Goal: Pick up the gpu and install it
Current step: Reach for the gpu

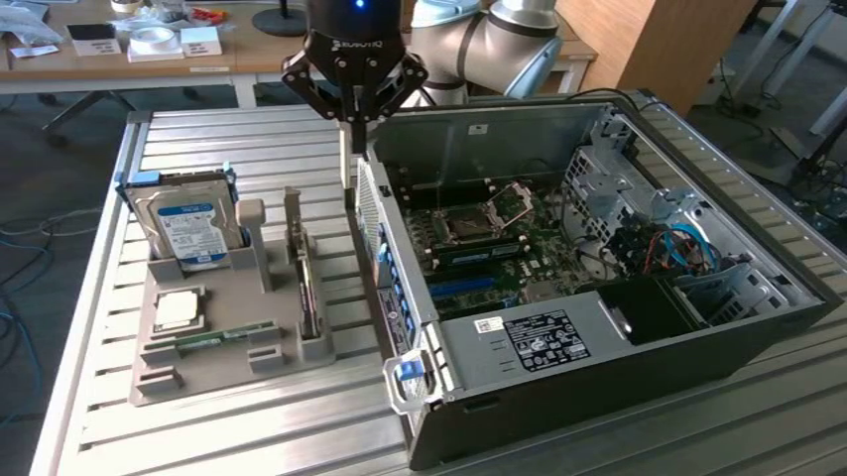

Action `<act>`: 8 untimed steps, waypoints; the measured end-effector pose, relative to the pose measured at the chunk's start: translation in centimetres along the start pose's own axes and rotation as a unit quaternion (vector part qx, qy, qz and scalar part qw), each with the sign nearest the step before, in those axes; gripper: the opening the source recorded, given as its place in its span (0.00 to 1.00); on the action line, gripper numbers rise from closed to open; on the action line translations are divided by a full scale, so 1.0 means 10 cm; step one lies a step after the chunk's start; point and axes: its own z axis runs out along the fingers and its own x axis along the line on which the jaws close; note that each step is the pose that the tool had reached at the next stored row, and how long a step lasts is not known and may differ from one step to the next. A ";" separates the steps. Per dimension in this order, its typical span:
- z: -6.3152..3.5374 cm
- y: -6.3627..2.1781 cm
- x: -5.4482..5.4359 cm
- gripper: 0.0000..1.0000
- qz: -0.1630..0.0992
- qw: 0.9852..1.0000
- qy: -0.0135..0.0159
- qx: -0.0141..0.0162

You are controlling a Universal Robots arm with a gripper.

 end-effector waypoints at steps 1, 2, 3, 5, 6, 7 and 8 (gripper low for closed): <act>0.000 -0.001 0.01 0.11 0.000 1.000 0.000 0.000; 0.000 -0.002 0.03 0.11 0.000 1.000 0.000 0.000; 0.000 -0.003 0.05 0.11 0.000 1.000 0.000 0.000; 0.001 -0.006 0.08 0.11 0.000 1.000 0.000 0.000; 0.000 -0.006 0.09 0.11 0.000 1.000 0.000 0.000; 0.001 -0.007 0.09 0.11 0.000 1.000 0.000 0.000; 0.000 -0.007 0.10 0.11 0.000 1.000 0.000 0.000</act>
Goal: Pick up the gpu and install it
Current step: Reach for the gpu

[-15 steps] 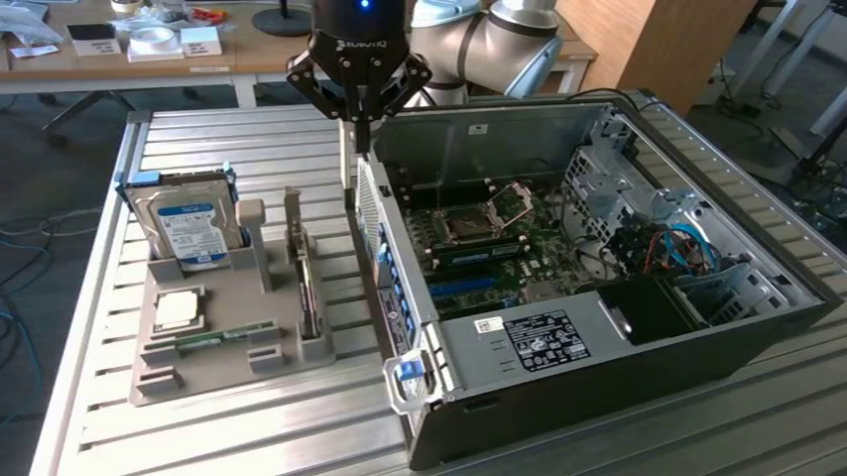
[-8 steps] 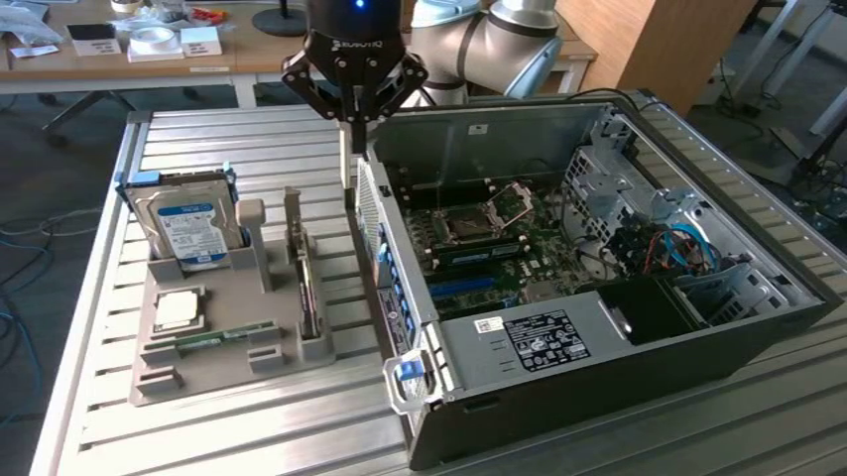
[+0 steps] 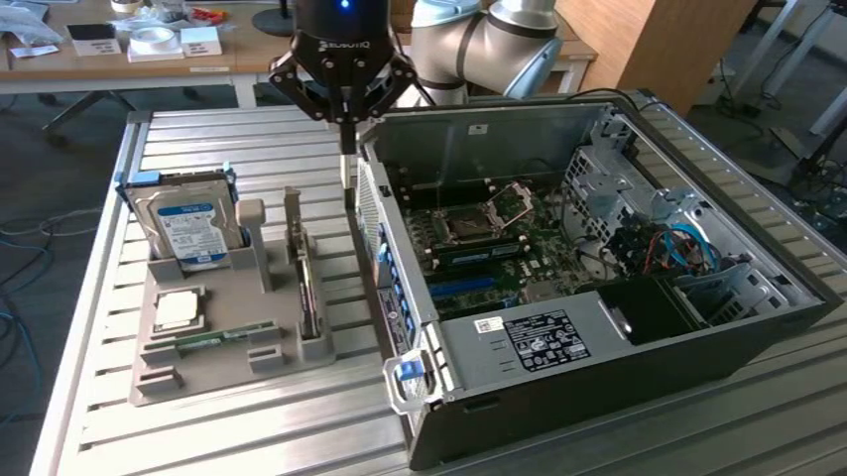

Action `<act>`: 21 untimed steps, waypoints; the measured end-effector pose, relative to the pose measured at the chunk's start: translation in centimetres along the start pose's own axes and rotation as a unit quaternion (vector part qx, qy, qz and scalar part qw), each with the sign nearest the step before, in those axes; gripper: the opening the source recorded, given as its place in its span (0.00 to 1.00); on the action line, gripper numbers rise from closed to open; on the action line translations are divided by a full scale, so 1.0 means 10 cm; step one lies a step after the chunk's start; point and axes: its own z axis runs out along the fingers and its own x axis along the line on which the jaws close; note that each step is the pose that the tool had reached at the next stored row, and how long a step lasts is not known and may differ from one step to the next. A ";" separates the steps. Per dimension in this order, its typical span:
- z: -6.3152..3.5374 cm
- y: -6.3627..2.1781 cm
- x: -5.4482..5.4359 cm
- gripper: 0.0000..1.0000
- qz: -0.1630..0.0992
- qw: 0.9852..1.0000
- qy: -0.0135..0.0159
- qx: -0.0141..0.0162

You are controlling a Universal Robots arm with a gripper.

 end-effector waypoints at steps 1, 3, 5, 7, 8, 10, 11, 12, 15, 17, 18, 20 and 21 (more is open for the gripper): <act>0.000 0.000 0.01 0.11 0.000 1.000 0.000 0.000; 0.000 -0.001 0.01 0.11 0.000 1.000 0.000 0.000; -0.001 -0.002 0.02 0.11 0.000 1.000 0.000 0.000; -0.001 -0.002 0.03 0.11 0.000 1.000 0.000 0.000; -0.001 -0.001 0.03 0.11 0.000 1.000 0.000 0.000; 0.000 -0.002 0.04 0.11 0.000 1.000 0.000 0.000; -0.001 -0.001 0.04 0.11 0.000 1.000 0.000 0.000; -0.001 -0.001 0.04 0.11 0.000 1.000 0.000 0.000; -0.001 -0.001 0.05 0.11 0.000 1.000 0.000 0.000; -0.001 -0.001 0.06 0.11 0.000 1.000 0.000 0.000; -0.001 -0.001 0.06 0.11 0.000 1.000 0.000 0.000; -0.001 -0.001 0.06 0.11 0.000 1.000 0.000 0.000; -0.002 0.000 0.07 0.11 0.000 1.000 0.000 0.000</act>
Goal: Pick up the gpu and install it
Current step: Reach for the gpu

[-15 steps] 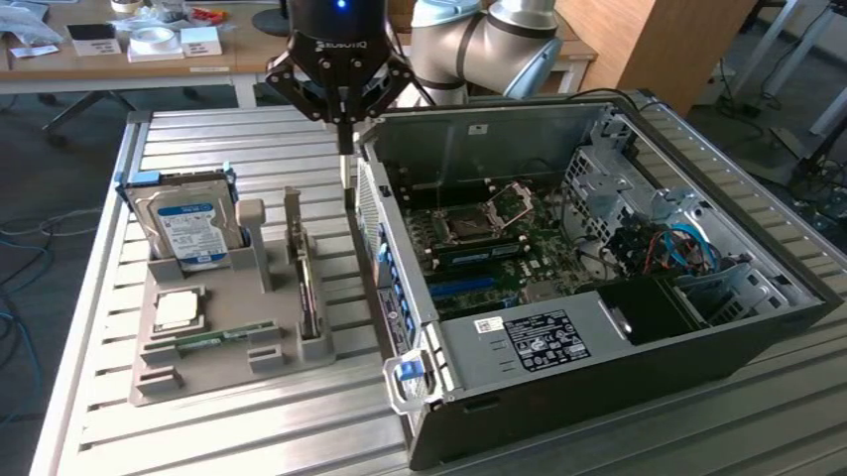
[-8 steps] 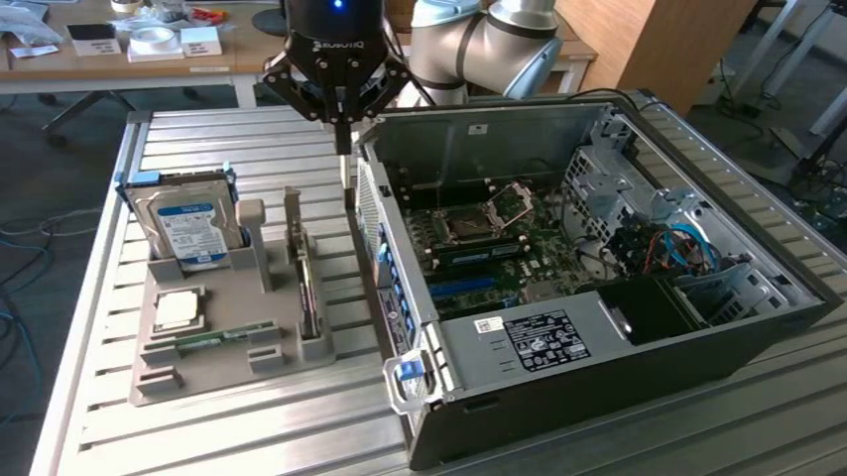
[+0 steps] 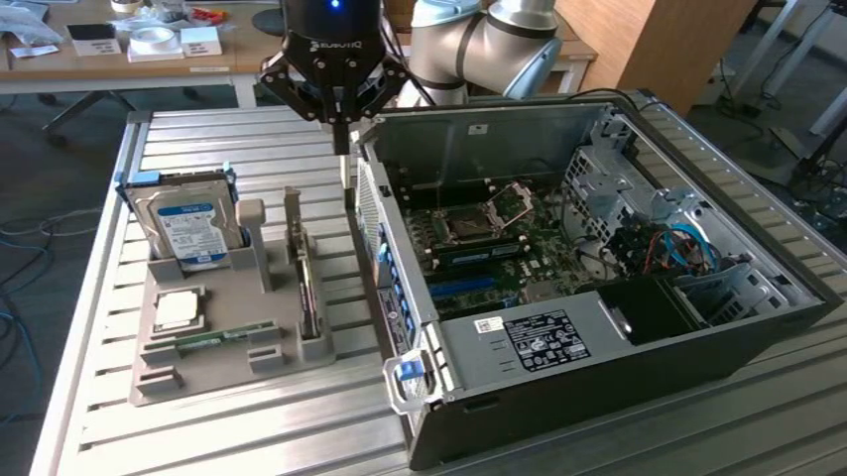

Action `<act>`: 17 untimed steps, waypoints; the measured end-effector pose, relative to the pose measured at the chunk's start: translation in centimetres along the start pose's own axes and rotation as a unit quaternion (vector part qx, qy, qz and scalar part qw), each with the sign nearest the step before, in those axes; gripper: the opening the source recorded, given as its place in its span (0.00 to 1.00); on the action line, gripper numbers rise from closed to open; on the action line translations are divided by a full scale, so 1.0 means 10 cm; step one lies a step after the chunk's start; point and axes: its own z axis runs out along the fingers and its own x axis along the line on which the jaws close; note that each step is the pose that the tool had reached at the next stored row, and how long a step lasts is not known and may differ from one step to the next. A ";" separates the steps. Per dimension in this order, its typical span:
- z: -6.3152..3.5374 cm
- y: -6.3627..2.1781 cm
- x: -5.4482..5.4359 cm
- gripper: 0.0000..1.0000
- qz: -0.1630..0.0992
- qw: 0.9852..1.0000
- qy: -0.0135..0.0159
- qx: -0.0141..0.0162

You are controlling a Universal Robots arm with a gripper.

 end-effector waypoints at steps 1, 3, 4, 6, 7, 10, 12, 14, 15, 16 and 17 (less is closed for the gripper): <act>0.000 0.000 0.00 0.11 0.000 1.000 0.000 0.000; 0.000 0.000 0.01 0.11 0.000 1.000 0.000 0.000; 0.000 0.000 0.01 0.11 0.000 1.000 0.000 0.000; 0.000 0.000 0.01 0.11 0.000 1.000 0.000 0.000; 0.000 0.000 0.01 0.11 0.000 1.000 0.000 0.000; 0.000 0.000 0.02 0.11 0.000 1.000 0.000 0.000; 0.000 0.000 0.03 0.11 0.000 1.000 0.000 0.000; -0.001 0.000 0.03 0.11 0.000 1.000 0.000 0.000; -0.001 -0.001 0.04 0.11 0.000 1.000 0.000 0.000; -0.001 -0.001 0.04 0.11 0.000 1.000 0.000 0.000; -0.001 0.000 0.04 0.11 0.000 1.000 0.000 0.000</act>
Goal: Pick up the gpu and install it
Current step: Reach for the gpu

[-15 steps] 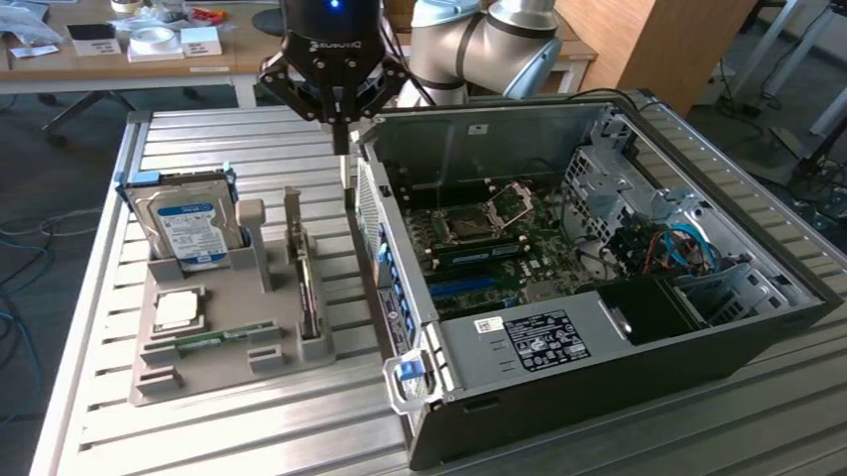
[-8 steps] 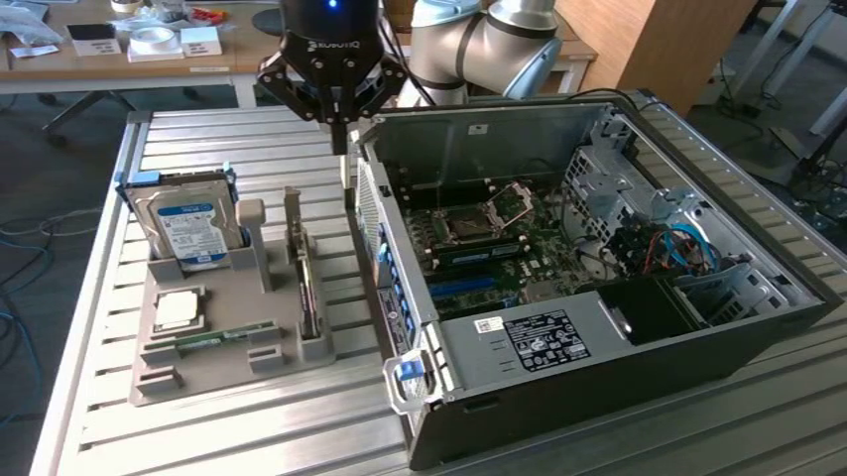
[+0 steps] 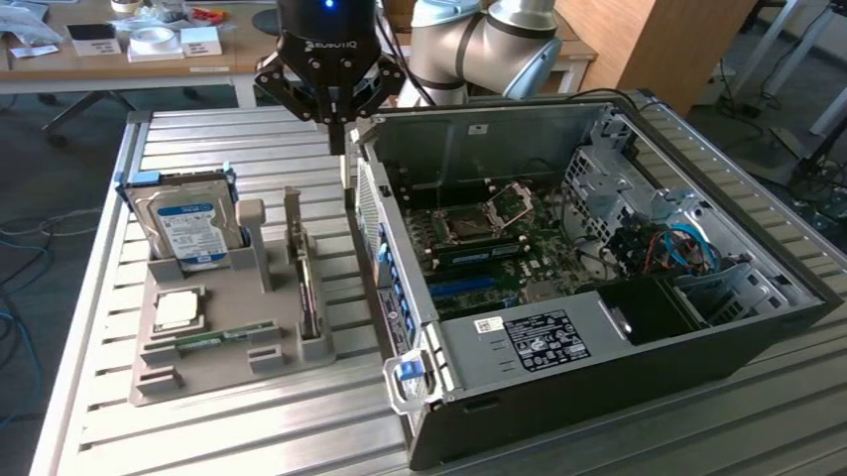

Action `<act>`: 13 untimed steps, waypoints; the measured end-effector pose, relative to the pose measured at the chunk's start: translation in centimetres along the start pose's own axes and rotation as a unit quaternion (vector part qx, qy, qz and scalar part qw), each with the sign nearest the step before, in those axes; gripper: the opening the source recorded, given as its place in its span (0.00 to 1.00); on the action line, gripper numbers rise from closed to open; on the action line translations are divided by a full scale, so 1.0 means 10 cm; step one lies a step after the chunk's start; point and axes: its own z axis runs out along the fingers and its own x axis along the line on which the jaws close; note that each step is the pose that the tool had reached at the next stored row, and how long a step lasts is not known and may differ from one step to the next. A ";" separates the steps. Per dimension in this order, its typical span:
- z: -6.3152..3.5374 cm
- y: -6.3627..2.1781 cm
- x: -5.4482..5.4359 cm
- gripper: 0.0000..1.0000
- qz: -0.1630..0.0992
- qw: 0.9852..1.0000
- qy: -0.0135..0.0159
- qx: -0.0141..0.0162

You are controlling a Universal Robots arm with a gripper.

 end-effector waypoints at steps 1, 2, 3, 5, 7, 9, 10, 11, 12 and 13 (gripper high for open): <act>0.000 0.001 0.00 0.11 0.000 1.000 0.000 0.000; 0.000 0.001 0.00 0.11 0.000 1.000 0.000 0.000; 0.000 0.001 0.00 0.11 0.000 1.000 0.000 0.000; 0.000 0.001 0.00 0.11 0.000 1.000 0.000 0.000; 0.000 0.002 0.00 0.11 0.000 1.000 0.000 0.000; 0.000 0.003 0.01 0.11 0.000 1.000 0.000 0.000; 0.000 0.002 0.01 0.11 0.000 1.000 0.000 0.000; 0.000 0.001 0.02 0.11 0.000 1.000 0.000 0.000; 0.000 0.000 0.03 0.11 0.000 1.000 0.000 0.000; 0.000 -0.001 0.04 0.11 0.000 1.000 0.000 0.000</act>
